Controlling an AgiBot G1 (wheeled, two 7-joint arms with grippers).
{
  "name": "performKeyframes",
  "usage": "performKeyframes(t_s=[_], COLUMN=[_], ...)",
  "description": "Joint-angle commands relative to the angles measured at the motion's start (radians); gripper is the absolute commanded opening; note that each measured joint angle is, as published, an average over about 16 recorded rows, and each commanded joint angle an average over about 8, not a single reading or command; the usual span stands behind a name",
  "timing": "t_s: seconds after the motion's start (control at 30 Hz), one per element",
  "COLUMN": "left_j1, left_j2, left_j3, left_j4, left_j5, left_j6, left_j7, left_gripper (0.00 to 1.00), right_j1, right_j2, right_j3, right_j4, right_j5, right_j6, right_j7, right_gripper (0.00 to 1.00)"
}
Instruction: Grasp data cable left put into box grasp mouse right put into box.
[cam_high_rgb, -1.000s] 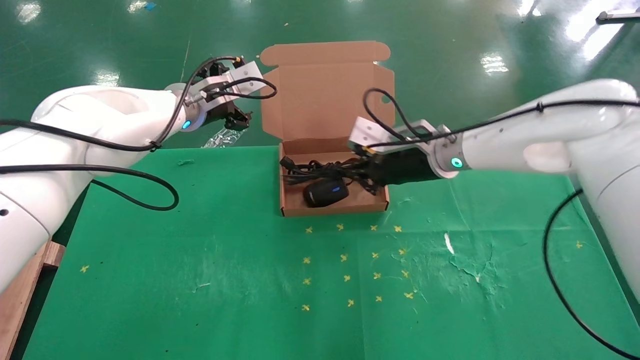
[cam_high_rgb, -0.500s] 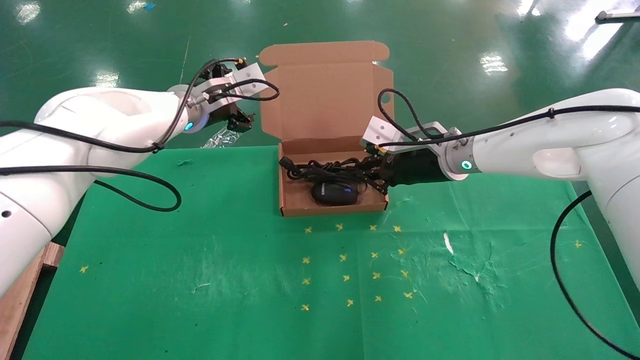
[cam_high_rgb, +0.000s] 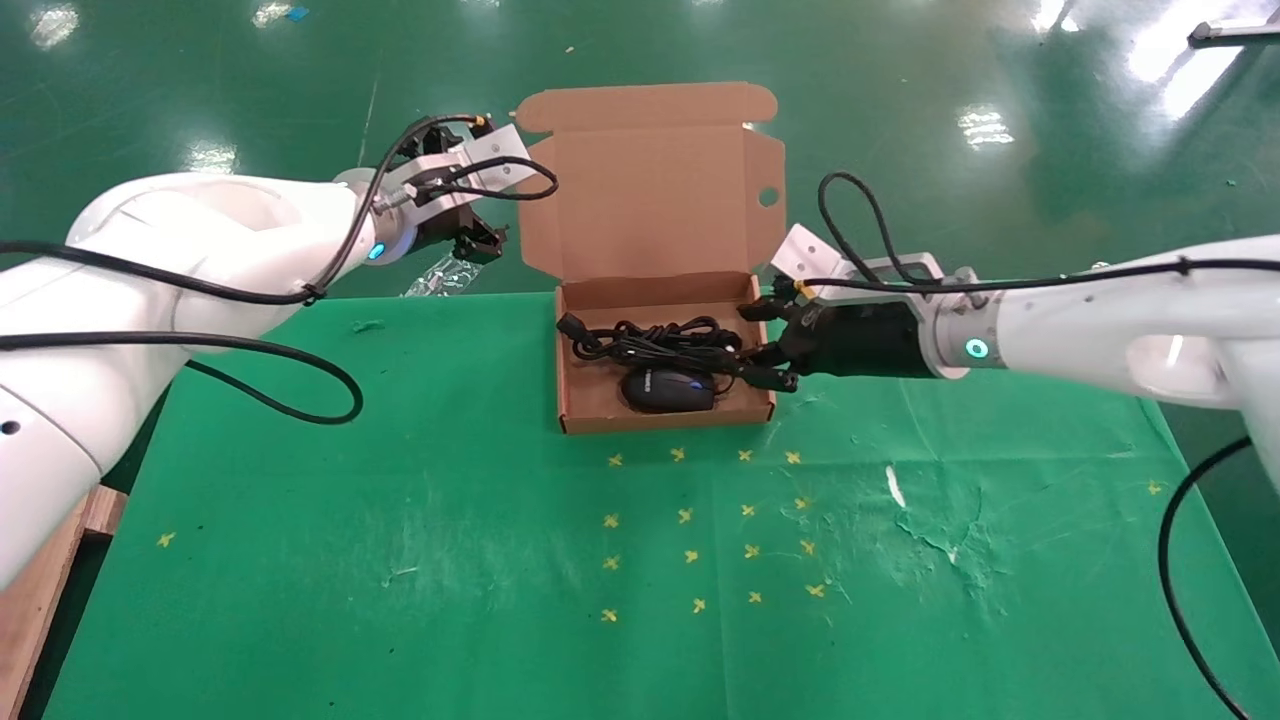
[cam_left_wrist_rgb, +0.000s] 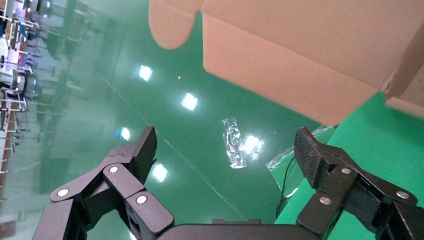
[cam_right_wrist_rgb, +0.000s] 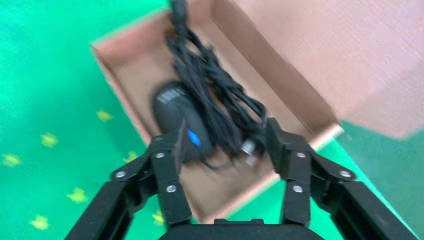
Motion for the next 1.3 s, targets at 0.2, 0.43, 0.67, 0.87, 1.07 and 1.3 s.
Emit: performKeyframes(t_s=[0.2,0.43,0.67,0.87,1.07,1.3], left_j1=[0.000,0.000,0.000,0.011,0.061,0.131], left_j2=[0.000,0.000,0.000,-0.012,-0.069,-0.147], left_j3=[0.000,0.000,0.000,-0.015,-0.089,-0.190], left_j4=[0.000,0.000,0.000,-0.012,-0.065,-0.139], left_j5=[0.000,0.000,0.000,-0.029,-0.170,-0.363], left_j6=[0.000,0.000,0.000,0.018,0.104,0.222], left_j7=[0.000,0.000,-0.001,0.013,0.076,0.163], left_gripper=[1.00,1.00,1.00,1.00,1.00,1.00], right_j1=[-0.073,-0.146,-0.219,-0.282,-0.345,-0.418], right_j2=[0.084,0.168,0.252,0.324,0.396,0.480], right_j3=[0.042,0.083,0.124,0.160,0.196,0.237], right_j4=[0.127,0.254,0.380,0.489,0.598,0.724], right_j5=[0.112,0.224,0.335,0.431,0.527,0.638], right_j6=[-0.055,-0.110,-0.164,-0.211,-0.258,-0.313], right_j7=[0.032,0.064,0.095,0.123,0.150,0.182], right_gripper=[1.00,1.00,1.00,1.00,1.00,1.00])
